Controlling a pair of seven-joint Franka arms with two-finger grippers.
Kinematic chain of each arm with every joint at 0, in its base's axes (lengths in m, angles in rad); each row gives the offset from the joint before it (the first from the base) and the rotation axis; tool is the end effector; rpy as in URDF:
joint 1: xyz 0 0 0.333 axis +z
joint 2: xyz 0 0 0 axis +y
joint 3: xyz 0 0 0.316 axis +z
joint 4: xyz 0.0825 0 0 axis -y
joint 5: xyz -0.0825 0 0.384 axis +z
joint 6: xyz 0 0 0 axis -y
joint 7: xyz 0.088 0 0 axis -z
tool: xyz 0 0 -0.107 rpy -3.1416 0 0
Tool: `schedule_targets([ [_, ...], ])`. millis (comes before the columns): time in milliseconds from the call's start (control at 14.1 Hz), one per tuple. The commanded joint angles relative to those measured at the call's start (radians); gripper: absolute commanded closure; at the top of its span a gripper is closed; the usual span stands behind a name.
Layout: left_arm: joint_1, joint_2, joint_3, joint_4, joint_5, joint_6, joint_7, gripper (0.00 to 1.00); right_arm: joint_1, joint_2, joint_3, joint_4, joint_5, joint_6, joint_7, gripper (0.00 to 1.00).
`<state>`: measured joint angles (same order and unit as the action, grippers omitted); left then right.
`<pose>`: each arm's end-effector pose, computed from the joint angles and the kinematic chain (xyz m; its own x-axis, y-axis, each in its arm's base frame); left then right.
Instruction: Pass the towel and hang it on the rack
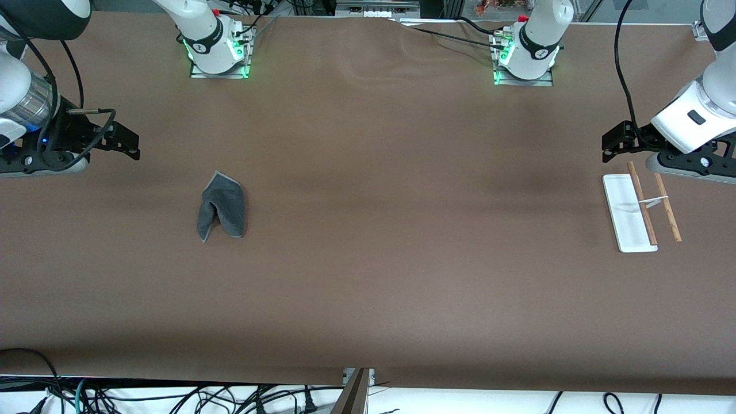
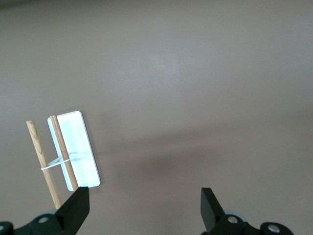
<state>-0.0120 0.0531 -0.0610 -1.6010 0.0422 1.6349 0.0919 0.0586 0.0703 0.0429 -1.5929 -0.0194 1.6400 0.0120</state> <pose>0.5734 -0.0368 0.5859 0.9857 -0.1667 -0.0226 -0.1675 -0.9852 -0.0369 0.5772 0.0560 0.5802 0.9956 0.0907 -0.0229 0.0910 -0.9957 0.0166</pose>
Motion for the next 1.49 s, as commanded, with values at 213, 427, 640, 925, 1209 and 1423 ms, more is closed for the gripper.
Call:
schedule_targets([
  [213,0.000,0.016,0.001,0.033,-0.013,-0.018,0.002,0.00,0.012,-0.004,0.003,0.025,-0.020,-0.020,0.022,0.00],
  [427,0.001,0.016,0.001,0.033,-0.011,-0.018,0.002,0.00,0.012,-0.004,0.005,0.025,-0.022,-0.022,0.017,0.00],
  [640,0.001,0.016,0.001,0.033,-0.011,-0.021,0.002,0.00,0.015,-0.004,0.005,0.024,-0.022,-0.023,0.011,0.00],
  [925,0.001,0.014,0.001,0.033,-0.010,-0.027,0.002,0.00,0.017,-0.004,0.005,0.024,-0.022,-0.023,0.014,0.00],
  [1209,0.001,0.014,0.001,0.033,-0.010,-0.033,-0.004,0.00,0.017,-0.004,0.005,0.019,-0.022,-0.023,0.017,0.00],
  [1423,0.001,0.014,0.001,0.033,-0.011,-0.033,-0.003,0.00,0.018,-0.006,0.005,0.019,-0.022,-0.025,0.019,0.00],
])
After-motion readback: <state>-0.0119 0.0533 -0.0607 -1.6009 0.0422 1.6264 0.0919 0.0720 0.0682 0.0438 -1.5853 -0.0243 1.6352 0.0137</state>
